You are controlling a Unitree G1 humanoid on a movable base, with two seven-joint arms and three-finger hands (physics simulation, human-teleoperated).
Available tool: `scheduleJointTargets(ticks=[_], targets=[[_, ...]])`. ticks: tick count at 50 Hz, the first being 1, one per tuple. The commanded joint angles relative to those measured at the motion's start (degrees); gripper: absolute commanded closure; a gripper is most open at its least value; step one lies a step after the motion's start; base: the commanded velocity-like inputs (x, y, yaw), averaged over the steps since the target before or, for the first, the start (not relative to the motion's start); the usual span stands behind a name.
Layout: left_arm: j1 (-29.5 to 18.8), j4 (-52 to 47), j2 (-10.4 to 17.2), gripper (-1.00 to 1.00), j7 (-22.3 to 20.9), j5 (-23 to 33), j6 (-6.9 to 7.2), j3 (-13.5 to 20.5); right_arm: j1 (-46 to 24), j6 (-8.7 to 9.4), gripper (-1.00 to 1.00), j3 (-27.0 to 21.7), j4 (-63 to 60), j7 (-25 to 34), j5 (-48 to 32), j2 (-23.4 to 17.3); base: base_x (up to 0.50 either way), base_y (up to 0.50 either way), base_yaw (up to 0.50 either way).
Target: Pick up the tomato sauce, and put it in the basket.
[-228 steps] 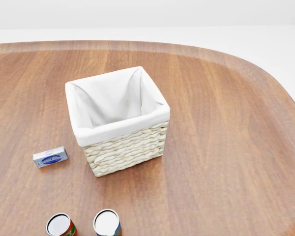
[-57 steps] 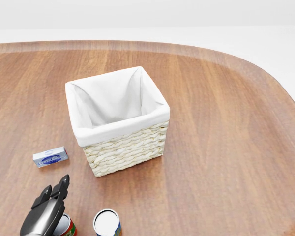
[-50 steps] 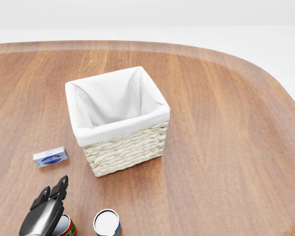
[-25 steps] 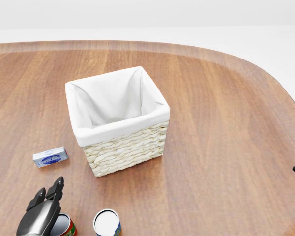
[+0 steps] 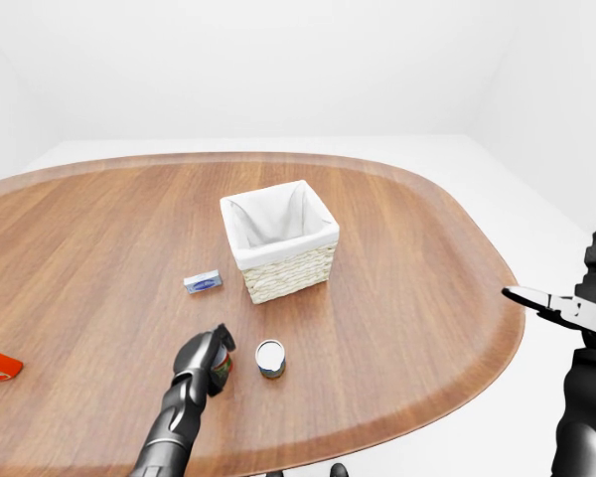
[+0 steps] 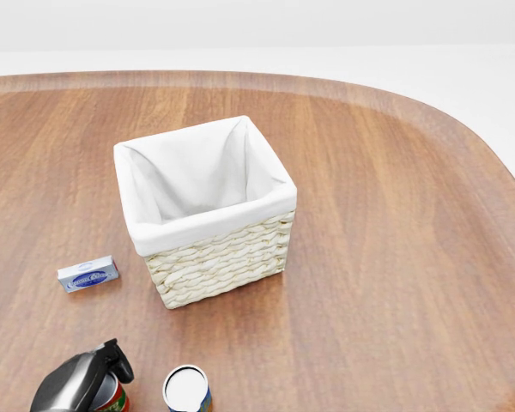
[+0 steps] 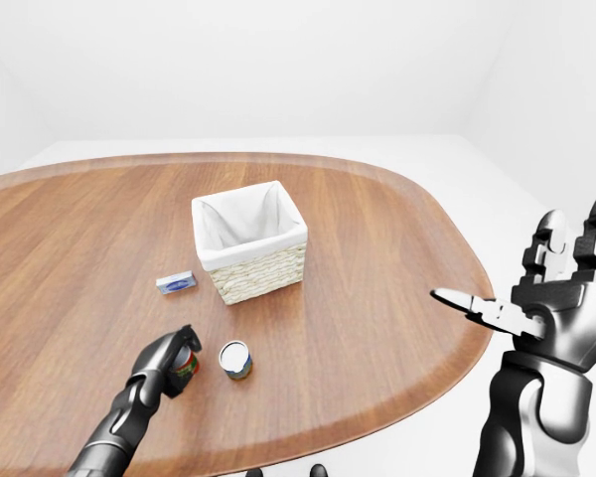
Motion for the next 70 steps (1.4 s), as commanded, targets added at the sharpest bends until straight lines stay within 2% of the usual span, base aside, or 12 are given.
scheduleJointTargets(ticks=[1,13,17,19,27,31,43,49,56,60,64,70], targets=[[-0.3,1.7,0.1,1.00,1.2,0.3,-0.41,-0.2,-0.2,0.00,-1.00,-0.5,-1.5,-0.4,0.4,-0.2,0.00,0.00,0.00],[0.2,-0.8,0.0,1.00,0.8,0.1,0.24,0.1,-0.4,0.00,-1.00,-0.4,-1.2,-0.4,0.2,-0.2,0.00,0.00,0.00],[2.3,-10.5,-1.0,1.00,-2.1,0.4,3.19,0.6,-0.3,0.00,-1.00,-0.2,-1.4,-0.5,0.1,-0.1,0.00,0.00,0.00],[1.9,-18.8,-2.6,1.00,-4.9,2.4,6.12,-0.2,-0.1,0.00,-1.00,-0.4,-1.1,-0.2,0.2,0.0,0.00,0.00,0.00],[-1.5,-41.5,-5.9,1.00,-16.9,7.9,6.12,-1.0,0.0,0.00,-1.00,-0.3,-0.6,0.1,0.1,0.2,0.00,0.00,0.00],[-3.8,-46.7,-5.0,1.00,-21.4,9.8,6.12,0.2,0.1,0.00,-1.00,-0.5,-1.2,-0.1,0.4,0.0,0.00,0.00,0.00],[-13.1,-52.6,-5.8,1.00,-26.6,11.3,6.12,0.7,-0.3,0.00,-1.00,0.0,-1.0,-0.2,-0.1,0.0,0.00,0.00,0.00],[-20.0,-45.9,-6.2,1.00,-23.2,9.1,6.12,0.9,-0.3,0.00,-1.00,-0.2,-0.8,-0.1,0.2,0.0,0.00,0.00,0.00],[-33.7,-27.9,-3.8,1.00,-18.6,1.2,6.12,0.7,-0.1,0.00,-1.00,0.2,-0.7,0.0,0.1,0.2,0.00,0.00,0.00],[-47.5,-9.3,-3.2,1.00,-13.9,-4.5,6.12,1.5,0.0,0.00,-1.00,0.1,-0.7,0.0,0.3,0.2,0.00,0.00,0.00],[-65.9,22.9,-0.4,1.00,-3.1,-5.4,6.12,0.8,0.0,0.00,-1.00,0.3,-0.3,0.2,0.1,0.4,0.00,0.00,0.00],[-74.6,35.1,0.0,1.00,-0.3,-4.9,6.12,0.8,0.2,0.00,-1.00,0.0,-0.6,0.2,0.6,0.4,0.00,0.00,0.00]])
